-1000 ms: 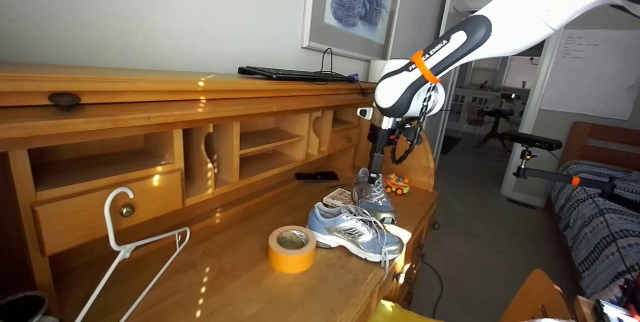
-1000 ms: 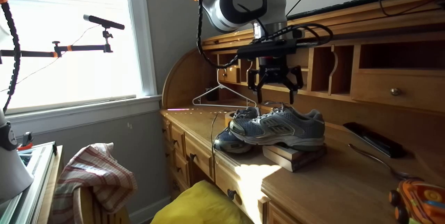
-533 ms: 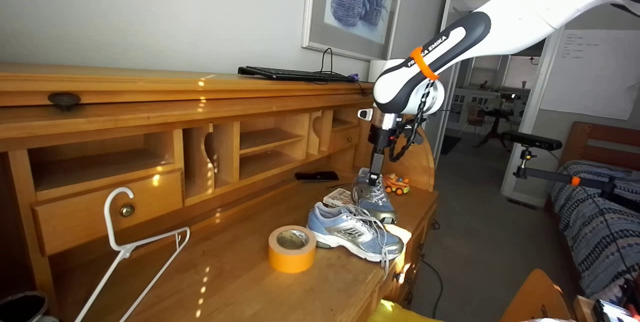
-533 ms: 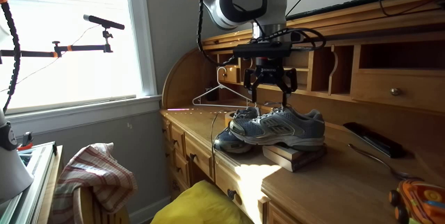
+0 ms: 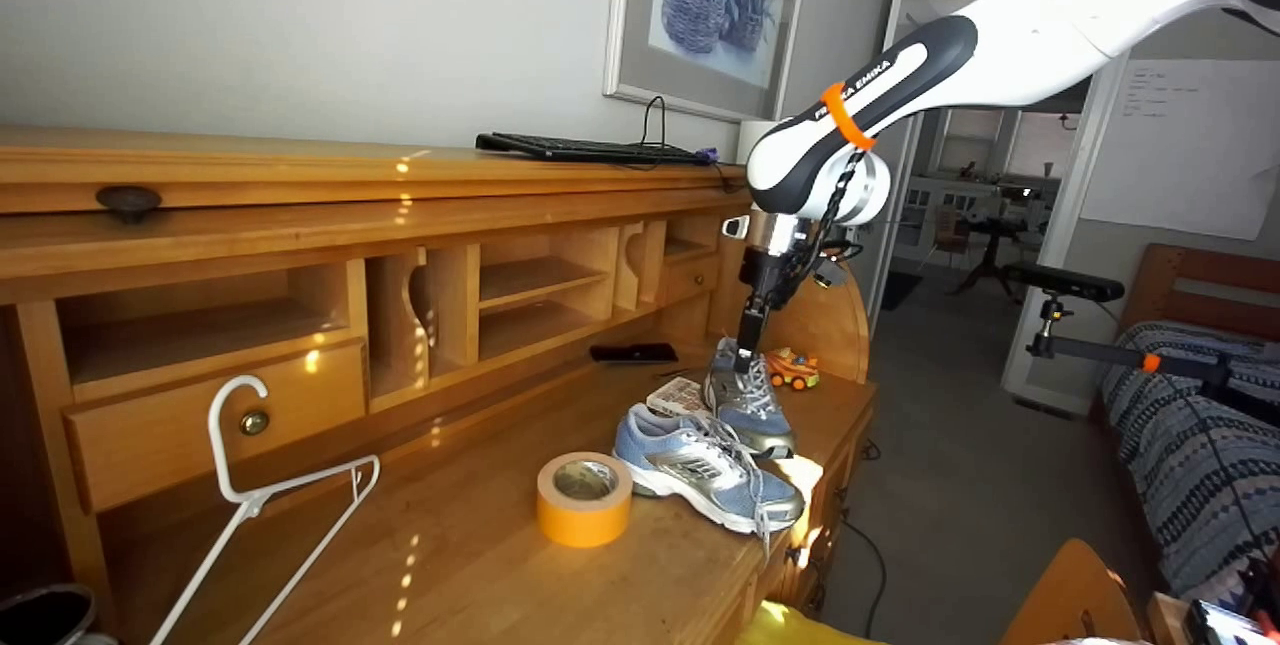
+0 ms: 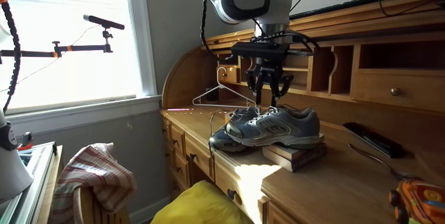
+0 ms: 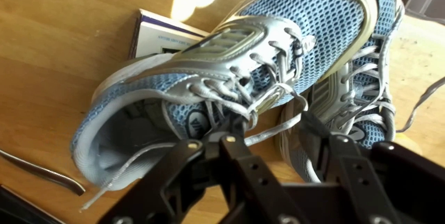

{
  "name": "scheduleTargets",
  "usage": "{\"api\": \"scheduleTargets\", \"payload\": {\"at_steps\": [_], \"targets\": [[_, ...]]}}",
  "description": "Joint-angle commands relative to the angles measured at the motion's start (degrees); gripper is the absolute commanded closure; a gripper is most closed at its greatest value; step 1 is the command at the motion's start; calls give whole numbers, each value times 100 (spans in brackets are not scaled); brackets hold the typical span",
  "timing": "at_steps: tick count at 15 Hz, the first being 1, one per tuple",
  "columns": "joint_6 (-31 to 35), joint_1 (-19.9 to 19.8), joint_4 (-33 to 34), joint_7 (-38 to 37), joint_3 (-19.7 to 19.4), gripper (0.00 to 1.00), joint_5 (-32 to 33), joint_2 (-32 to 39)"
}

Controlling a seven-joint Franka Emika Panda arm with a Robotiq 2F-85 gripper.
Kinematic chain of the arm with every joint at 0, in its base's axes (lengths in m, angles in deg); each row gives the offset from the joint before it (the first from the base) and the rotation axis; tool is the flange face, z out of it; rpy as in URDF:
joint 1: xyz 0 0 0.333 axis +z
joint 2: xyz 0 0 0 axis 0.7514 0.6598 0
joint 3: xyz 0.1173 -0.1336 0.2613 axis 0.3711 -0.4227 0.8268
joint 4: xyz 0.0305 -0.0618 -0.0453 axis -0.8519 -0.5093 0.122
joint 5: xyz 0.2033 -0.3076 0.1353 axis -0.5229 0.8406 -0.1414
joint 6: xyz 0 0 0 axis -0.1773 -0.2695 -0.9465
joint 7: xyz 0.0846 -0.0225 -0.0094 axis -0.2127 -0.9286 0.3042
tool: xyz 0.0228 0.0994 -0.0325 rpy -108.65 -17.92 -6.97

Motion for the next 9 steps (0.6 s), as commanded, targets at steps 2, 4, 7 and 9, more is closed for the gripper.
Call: {"api": "scheduleTargets", "payload": {"at_steps": [2, 4, 7, 9], "targets": [[-324, -106, 200, -203, 36, 53, -284, 131], [-359, -133, 243, -263, 45, 54, -351, 155], [-495, -189, 349, -313, 66, 65, -520, 190], [-546, -216, 397, -345, 58, 66, -600, 195]]}}
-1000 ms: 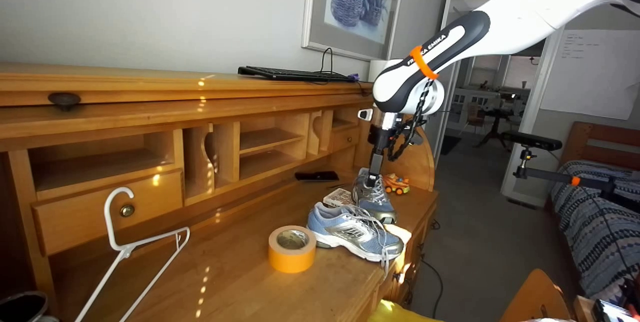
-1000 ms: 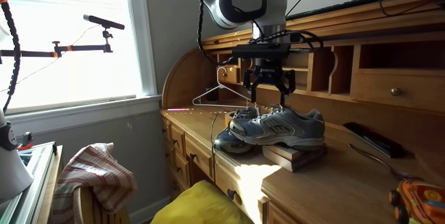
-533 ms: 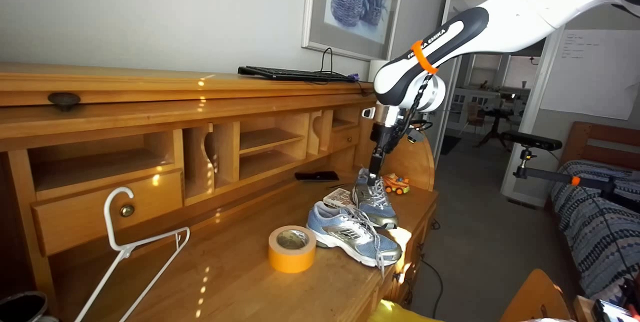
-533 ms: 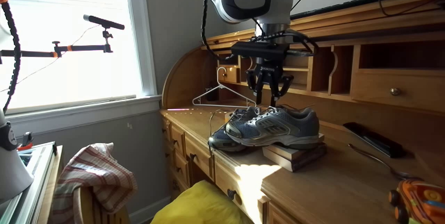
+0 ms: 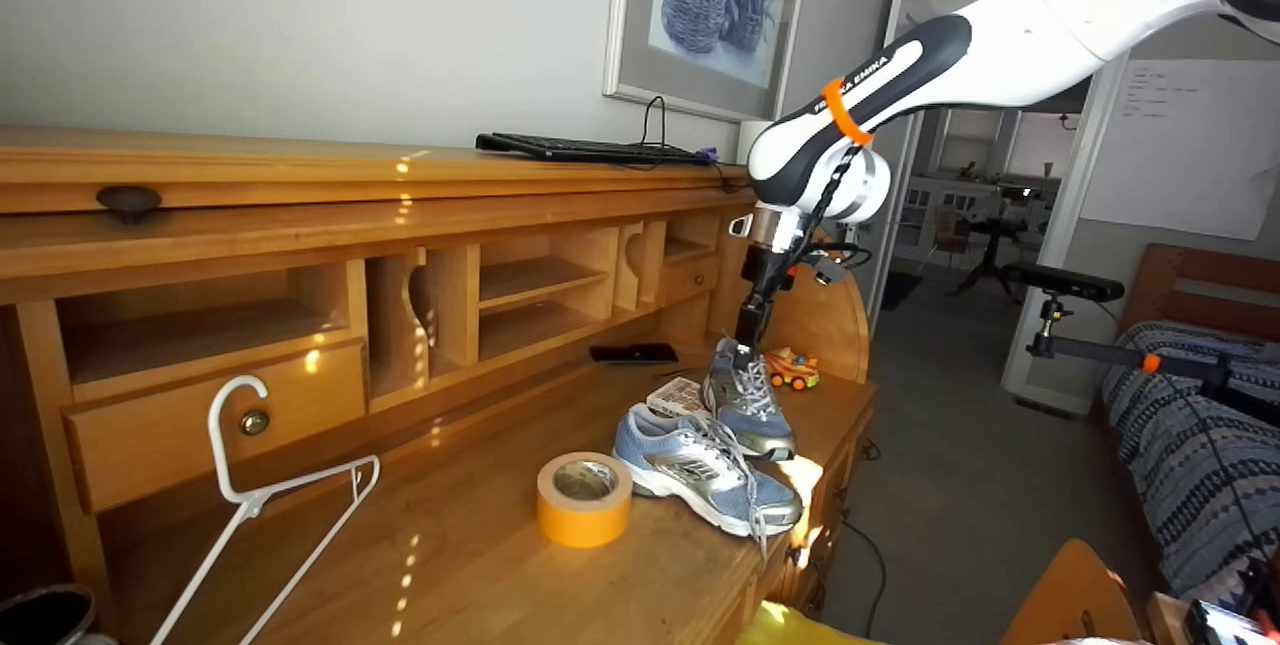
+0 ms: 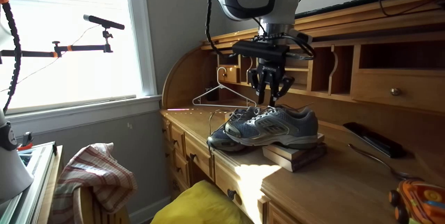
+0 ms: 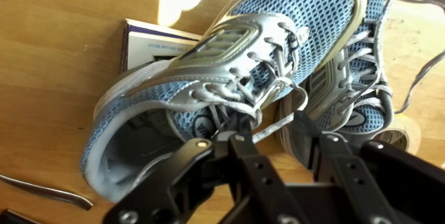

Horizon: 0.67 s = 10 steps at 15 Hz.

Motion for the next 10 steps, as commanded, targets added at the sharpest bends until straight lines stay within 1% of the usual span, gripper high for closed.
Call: {"api": "scheduleTargets", "payload": {"at_steps": [1, 3, 4, 6, 9, 10], "targets": [[-304, -113, 235, -92, 58, 64, -263, 109], [-361, -132, 279, -128, 49, 65, -336, 110], [-401, -143, 302, -143, 50, 64, -373, 113], [-465, -158, 341, -183, 47, 65, -429, 124], [-640, -206, 410, -177, 61, 75, -588, 149], [-737, -227, 442, -157, 66, 75, -654, 160]]}}
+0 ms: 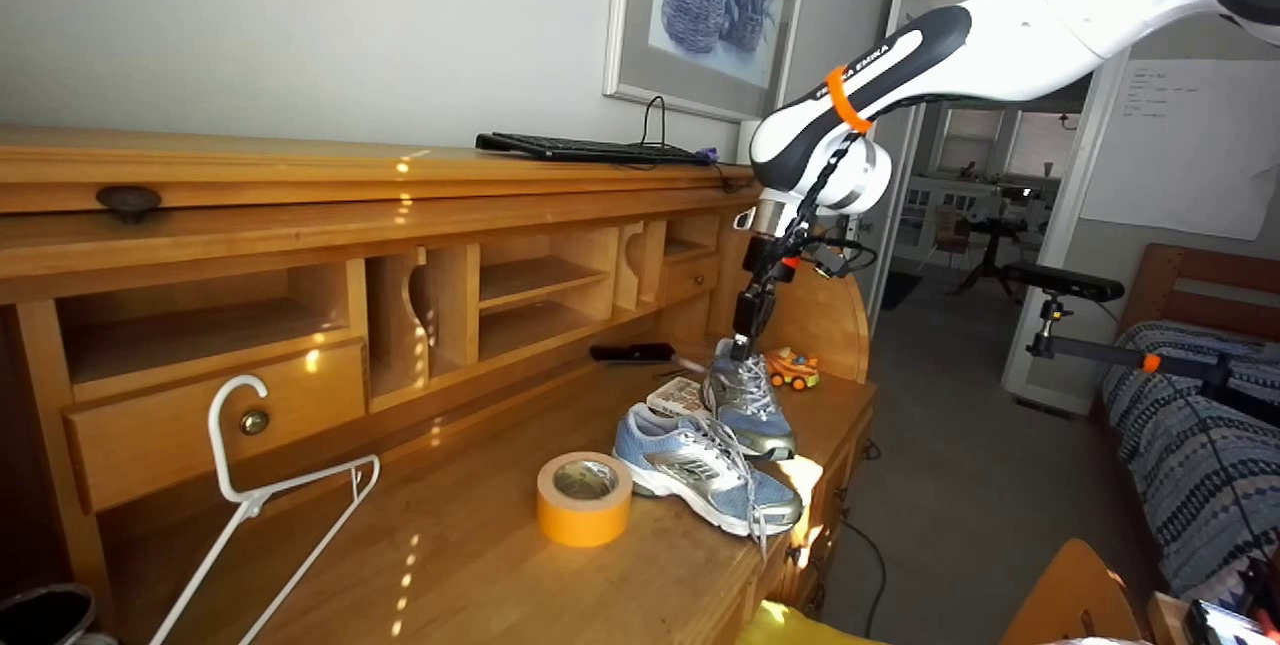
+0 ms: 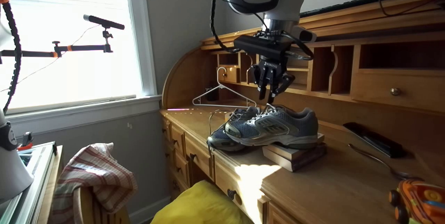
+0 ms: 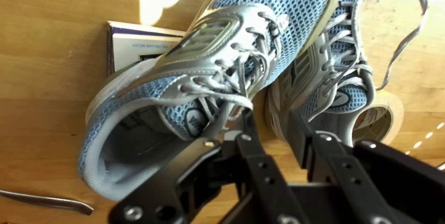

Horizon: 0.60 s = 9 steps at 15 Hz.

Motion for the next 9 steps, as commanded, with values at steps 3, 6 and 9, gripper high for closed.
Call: {"api": "scheduleTargets", "payload": {"at_steps": [3, 6, 9], "targets": [[-450, -118, 248, -60, 34, 77, -325, 146], [-272, -45, 164, -119, -34, 48, -175, 53], [-102, 50, 44, -87, -88, 24, 58, -97]]}}
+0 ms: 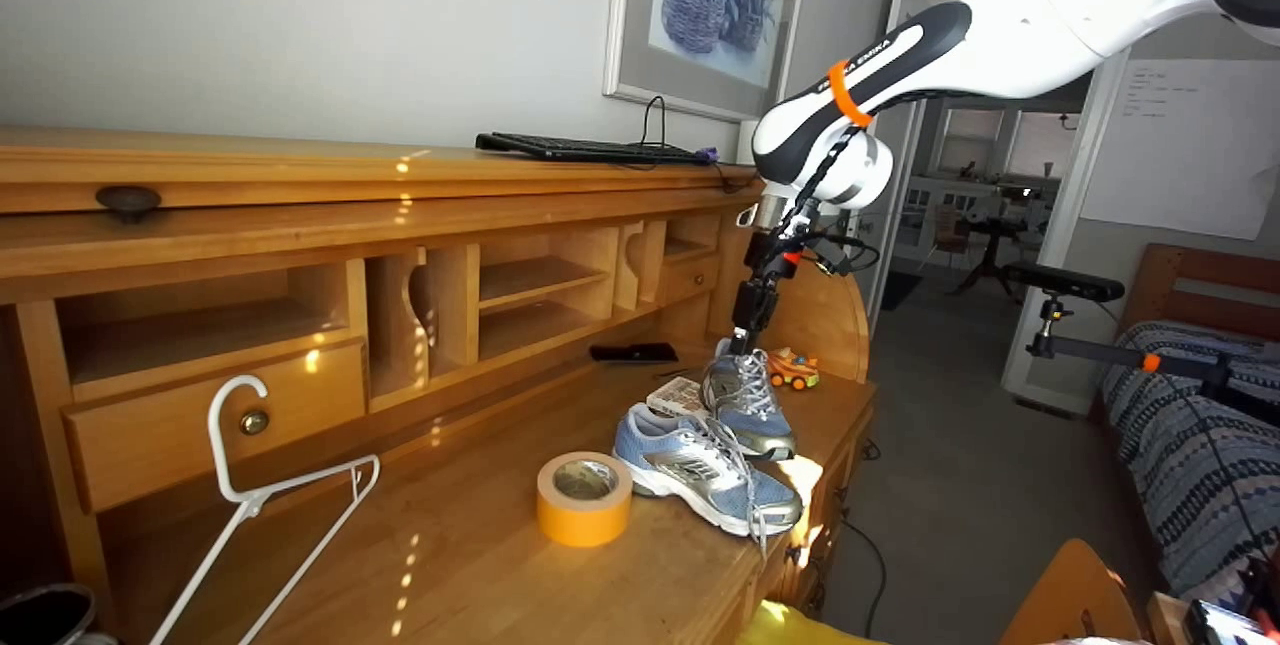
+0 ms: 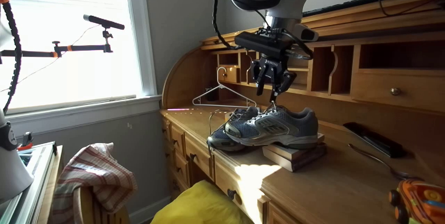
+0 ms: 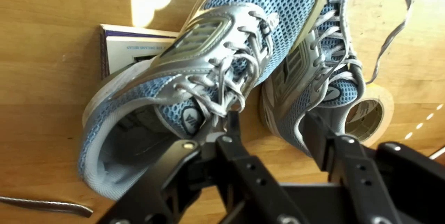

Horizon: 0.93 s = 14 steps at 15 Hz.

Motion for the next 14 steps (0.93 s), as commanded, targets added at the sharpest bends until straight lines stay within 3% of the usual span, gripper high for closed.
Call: {"api": "scheduleTargets", "payload": {"at_steps": [1, 3, 4, 8, 14], "targets": [[173, 140, -96, -82, -86, 17, 305, -127], [231, 214, -111, -94, -104, 2, 523, -132], [269, 253, -123, -106, -116, 0, 657, -127], [434, 345, -138, -127, -129, 0, 1074, -134], [325, 267, -82, -53, -40, 0, 980, 5]]}}
